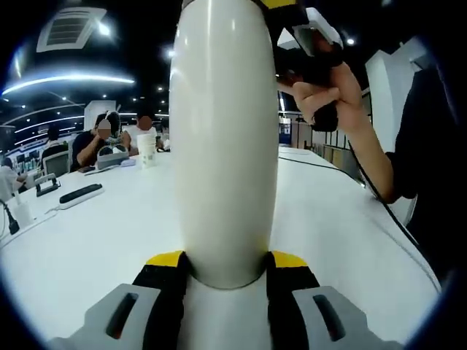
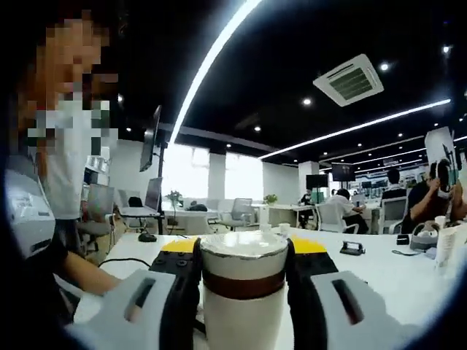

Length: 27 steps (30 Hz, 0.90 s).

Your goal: Grasp the water cup twist off the cup lid place the cup lid on the table

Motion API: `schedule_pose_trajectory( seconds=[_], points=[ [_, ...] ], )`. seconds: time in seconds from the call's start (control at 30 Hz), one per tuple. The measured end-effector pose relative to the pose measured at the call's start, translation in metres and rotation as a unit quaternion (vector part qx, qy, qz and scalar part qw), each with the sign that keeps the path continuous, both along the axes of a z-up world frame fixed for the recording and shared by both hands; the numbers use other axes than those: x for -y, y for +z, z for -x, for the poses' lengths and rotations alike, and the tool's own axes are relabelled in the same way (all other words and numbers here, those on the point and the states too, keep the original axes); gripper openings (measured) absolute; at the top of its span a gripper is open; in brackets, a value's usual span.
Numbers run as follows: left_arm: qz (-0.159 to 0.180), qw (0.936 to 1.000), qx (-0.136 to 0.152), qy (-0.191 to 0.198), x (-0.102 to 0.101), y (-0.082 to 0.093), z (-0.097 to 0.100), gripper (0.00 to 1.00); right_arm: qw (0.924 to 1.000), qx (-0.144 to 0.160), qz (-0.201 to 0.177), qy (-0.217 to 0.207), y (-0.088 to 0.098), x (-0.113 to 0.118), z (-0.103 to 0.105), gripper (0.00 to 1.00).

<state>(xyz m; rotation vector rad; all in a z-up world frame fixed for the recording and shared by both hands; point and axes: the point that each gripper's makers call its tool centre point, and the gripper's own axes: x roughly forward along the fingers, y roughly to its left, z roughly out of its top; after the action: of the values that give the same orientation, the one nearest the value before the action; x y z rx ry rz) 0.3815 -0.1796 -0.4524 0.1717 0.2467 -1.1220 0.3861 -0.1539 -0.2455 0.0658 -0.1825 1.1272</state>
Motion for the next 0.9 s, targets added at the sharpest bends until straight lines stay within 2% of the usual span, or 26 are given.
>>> schedule_pose_trajectory(
  seconds=[0.17, 0.27, 0.37, 0.47, 0.6, 0.67, 0.73, 0.83, 0.9],
  points=[
    [0.0, 1.0, 0.0, 0.0, 0.0, 0.0, 0.0, 0.45, 0.9936, -0.003, 0.003, 0.113, 0.0, -0.001, 0.005, 0.48],
    [0.0, 1.0, 0.0, 0.0, 0.0, 0.0, 0.0, 0.45, 0.9852, 0.001, 0.008, 0.171, -0.001, -0.002, 0.008, 0.48],
    [0.0, 1.0, -0.001, 0.0, 0.0, 0.0, 0.0, 0.45, 0.9765, 0.006, 0.014, 0.215, -0.002, -0.003, 0.01, 0.48],
    [0.0, 1.0, -0.001, 0.0, 0.0, 0.0, 0.0, 0.45, 0.9752, 0.005, 0.016, 0.221, -0.002, -0.006, 0.01, 0.48],
    [0.0, 1.0, -0.001, 0.0, 0.0, -0.001, 0.0, 0.45, 0.9833, -0.007, 0.024, 0.18, -0.009, -0.006, 0.009, 0.5],
    [0.0, 1.0, -0.001, -0.001, 0.0, -0.001, 0.001, 0.45, 0.9871, -0.005, 0.021, 0.158, -0.011, -0.004, 0.01, 0.58],
    [0.001, 1.0, 0.0, -0.001, 0.0, -0.001, 0.0, 0.45, 0.9899, -0.02, 0.007, 0.14, -0.01, -0.001, 0.011, 0.62],
    [0.001, 1.0, 0.0, -0.001, 0.0, -0.001, 0.001, 0.45, 0.9971, -0.031, -0.013, 0.068, -0.005, 0.006, 0.006, 0.63],
    [0.001, 1.0, 0.0, -0.001, 0.0, -0.001, 0.001, 0.45, 0.9994, -0.028, -0.022, -0.003, -0.001, 0.012, 0.001, 0.62]
  ],
)
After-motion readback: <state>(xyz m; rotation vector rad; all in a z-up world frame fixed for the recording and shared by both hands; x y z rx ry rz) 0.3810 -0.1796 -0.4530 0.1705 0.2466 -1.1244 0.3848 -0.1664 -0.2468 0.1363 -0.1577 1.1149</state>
